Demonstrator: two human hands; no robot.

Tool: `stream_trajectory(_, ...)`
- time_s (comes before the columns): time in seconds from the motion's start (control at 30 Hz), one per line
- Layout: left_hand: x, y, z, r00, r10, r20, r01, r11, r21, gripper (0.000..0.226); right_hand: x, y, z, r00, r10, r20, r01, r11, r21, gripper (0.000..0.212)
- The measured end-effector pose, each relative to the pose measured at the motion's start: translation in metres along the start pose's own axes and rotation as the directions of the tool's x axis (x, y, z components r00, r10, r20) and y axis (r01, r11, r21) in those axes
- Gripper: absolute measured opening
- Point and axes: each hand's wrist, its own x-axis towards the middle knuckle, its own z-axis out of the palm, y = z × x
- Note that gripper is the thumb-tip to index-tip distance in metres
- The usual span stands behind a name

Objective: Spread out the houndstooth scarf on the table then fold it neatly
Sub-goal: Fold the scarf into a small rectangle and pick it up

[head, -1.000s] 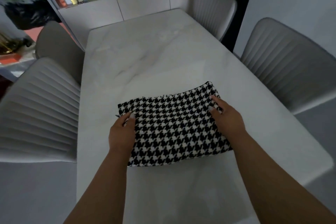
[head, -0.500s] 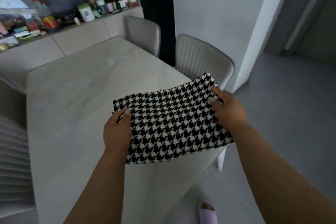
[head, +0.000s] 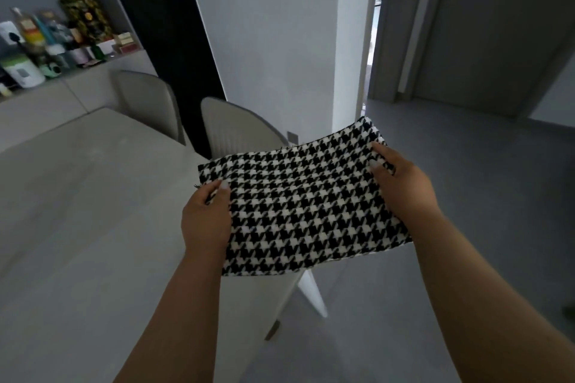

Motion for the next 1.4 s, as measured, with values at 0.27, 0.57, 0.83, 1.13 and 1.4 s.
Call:
stream_trajectory(0.27, -0.001, 0.047, 0.138, 0.999, 0.017, 0.049, -0.016, 1.0, -0.024, 0.033, 0.096, 0.062, -0.079, 0.997, 0.045, -0.063, -0.047, 0.998, -0.033, 0.041)
stream_trajectory(0.57, 0.049, 0.077, 0.232, 0.997, 0.02, 0.08, -0.019, 1.0, -0.008, 0.03, 0.184, 0.088, -0.1, 0.992, 0.07, -0.106, -0.072, 0.997, -0.017, 0.04)
stream_trajectory(0.83, 0.145, 0.11, 0.283, 0.997, 0.014, 0.07, -0.009, 0.997, -0.08, 0.029, 0.3, 0.057, -0.077, 0.994, 0.014, -0.109, -0.016, 1.0, -0.014, 0.041)
stream_trajectory(1.13, 0.266, 0.129, 0.3, 0.998, -0.012, -0.061, 0.008, 0.997, -0.077, 0.034, 0.436, 0.0, -0.014, 0.995, -0.098, 0.0, 0.098, 0.995, 0.032, 0.041)
stream_trajectory(1.4, 0.37, 0.129, 0.318, 0.974, -0.064, -0.216, 0.05, 0.996, -0.067, 0.033, 0.57, -0.042, 0.068, 0.952, -0.256, 0.167, 0.242, 0.965, 0.1, 0.041)
